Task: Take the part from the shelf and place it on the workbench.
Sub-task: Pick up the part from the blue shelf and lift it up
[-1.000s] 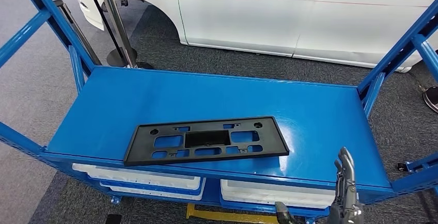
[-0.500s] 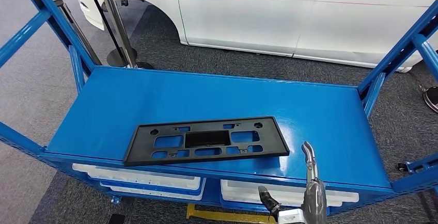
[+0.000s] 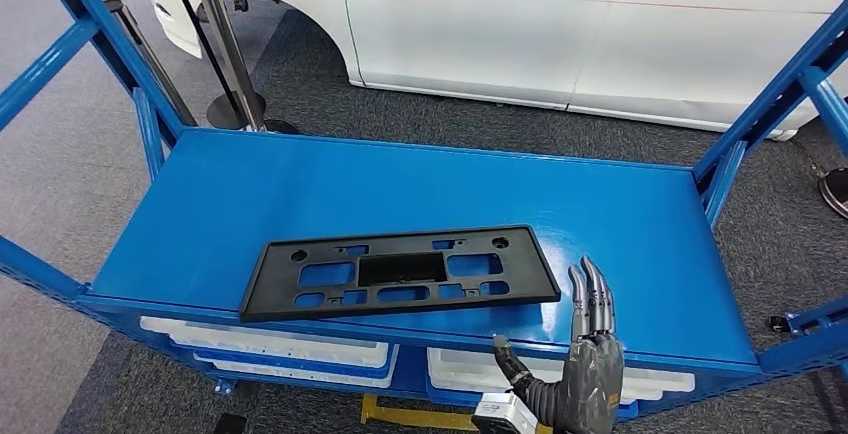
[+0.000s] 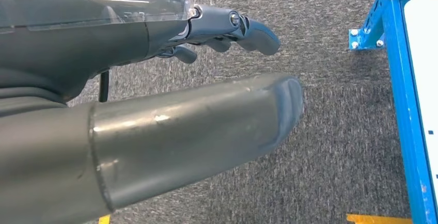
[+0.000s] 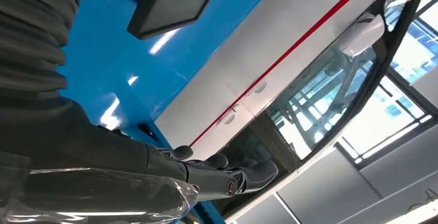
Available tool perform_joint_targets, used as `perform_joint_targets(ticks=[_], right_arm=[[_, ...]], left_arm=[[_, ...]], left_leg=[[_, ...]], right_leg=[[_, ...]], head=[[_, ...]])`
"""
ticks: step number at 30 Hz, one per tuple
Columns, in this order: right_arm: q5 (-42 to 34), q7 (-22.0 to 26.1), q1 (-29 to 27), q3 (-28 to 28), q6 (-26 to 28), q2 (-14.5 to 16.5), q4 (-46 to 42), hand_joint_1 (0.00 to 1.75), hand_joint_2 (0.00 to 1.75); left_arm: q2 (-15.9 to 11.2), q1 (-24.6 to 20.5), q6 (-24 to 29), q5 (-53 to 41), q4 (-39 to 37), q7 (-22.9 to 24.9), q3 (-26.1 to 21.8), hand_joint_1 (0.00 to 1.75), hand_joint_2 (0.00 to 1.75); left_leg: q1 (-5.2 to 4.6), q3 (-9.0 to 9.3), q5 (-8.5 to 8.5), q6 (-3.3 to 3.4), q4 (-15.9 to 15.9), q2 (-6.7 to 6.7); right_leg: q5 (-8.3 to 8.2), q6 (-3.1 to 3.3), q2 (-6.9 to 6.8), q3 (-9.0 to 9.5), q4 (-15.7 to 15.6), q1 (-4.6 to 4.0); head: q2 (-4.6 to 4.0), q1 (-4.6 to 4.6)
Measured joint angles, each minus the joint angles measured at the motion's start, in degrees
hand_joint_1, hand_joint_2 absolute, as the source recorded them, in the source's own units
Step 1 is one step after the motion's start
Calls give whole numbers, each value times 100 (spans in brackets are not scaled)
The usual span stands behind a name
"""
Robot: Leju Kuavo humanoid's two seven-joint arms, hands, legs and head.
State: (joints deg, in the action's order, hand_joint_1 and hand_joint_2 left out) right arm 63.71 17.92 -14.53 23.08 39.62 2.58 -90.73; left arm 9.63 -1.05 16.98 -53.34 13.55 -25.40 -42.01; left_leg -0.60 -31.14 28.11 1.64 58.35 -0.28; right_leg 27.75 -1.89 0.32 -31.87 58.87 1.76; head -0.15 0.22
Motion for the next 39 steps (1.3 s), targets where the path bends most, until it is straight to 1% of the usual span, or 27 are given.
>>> perform_joint_targets(ticks=[3,5,7,10,12,14,16,18,20,23,25,27,29,31,39], right_arm=[[28,23,16,-28,1,58,49,0,175],[184,190,21,-93,2,131,83,0,175],[496,502,31,-253,4,290,114,0,175],[1151,960,91,-621,5,623,145,0,175],[1528,1042,153,-833,5,785,157,0,175],[1736,923,217,-929,7,841,187,0,175],[1896,708,266,-952,8,844,243,0,175],[2066,407,299,-954,8,833,321,0,175],[2255,-3,338,-902,8,781,421,0,175],[2476,-688,438,-687,8,602,632,0,175],[2509,-1140,537,-448,8,443,793,0,175],[2478,-1455,641,-151,9,267,928,0,175],[2394,-1497,712,71,10,133,1078,0,175],[2304,-1418,738,149,10,60,1228,0,175],[2242,-1029,683,108,12,-71,1529,0,175]], left_arm=[[-3,-1,0,-11,0,0,0,0,0],[-5,-2,0,-32,-2,-1,0,0,0],[-6,-5,0,-85,-4,-2,1,0,0],[-6,-13,-5,-206,-6,7,7,0,0],[-7,-22,-13,-273,-12,24,10,0,0],[-9,-30,-20,-291,-25,39,13,0,0],[-13,-33,-25,-249,-34,48,32,0,0],[-15,-33,-28,-214,-37,49,54,0,0],[-16,-34,-36,-223,-37,41,57,0,0],[-25,-35,-61,-254,-37,5,56,0,0],[-36,-34,-72,-263,-37,-12,55,0,0],[-44,-35,-72,-258,-37,-9,54,0,0],[-52,-35,-70,-233,-37,-2,44,0,0],[-59,-32,-68,-210,-38,10,17,0,0],[-92,-21,-65,-122,-39,51,-149,0,0]], left_leg=[[0,-1,0,0,0,0],[-1,-1,0,0,0,0],[-1,-1,0,0,0,0],[0,0,-1,1,0,0],[0,0,-2,2,0,0],[0,0,-3,4,0,0],[0,0,-4,6,0,0],[0,-1,-4,6,0,0],[-1,-2,-4,6,0,0],[-1,-3,-4,6,0,0],[-1,-4,-4,6,0,0],[-1,-4,-4,6,0,0],[-1,-4,-4,6,0,-1],[-1,-5,-4,6,0,-3],[0,-7,-4,6,0,-3]], right_leg=[[0,0,0,0,0,1],[0,0,0,0,-1,1],[-1,0,0,0,-1,1],[-3,-1,0,0,-1,0],[-3,-1,0,0,-1,0],[-4,-1,0,0,-1,0],[-4,-1,0,1,-1,0],[-4,-1,0,1,-1,1],[-4,-1,0,1,-2,1],[-4,-2,0,1,-4,1],[-5,-2,0,0,-5,1],[-5,-2,0,0,-6,1],[-5,-2,-1,0,-7,0],[-5,-2,-2,0,-7,0],[-5,-2,-2,-3,-9,0]], head=[[0,0],[0,0],[0,0],[0,0],[0,0],[0,0],[0,1],[0,1],[0,0],[0,0],[0,0],[0,0],[0,0],[0,0],[0,0]])
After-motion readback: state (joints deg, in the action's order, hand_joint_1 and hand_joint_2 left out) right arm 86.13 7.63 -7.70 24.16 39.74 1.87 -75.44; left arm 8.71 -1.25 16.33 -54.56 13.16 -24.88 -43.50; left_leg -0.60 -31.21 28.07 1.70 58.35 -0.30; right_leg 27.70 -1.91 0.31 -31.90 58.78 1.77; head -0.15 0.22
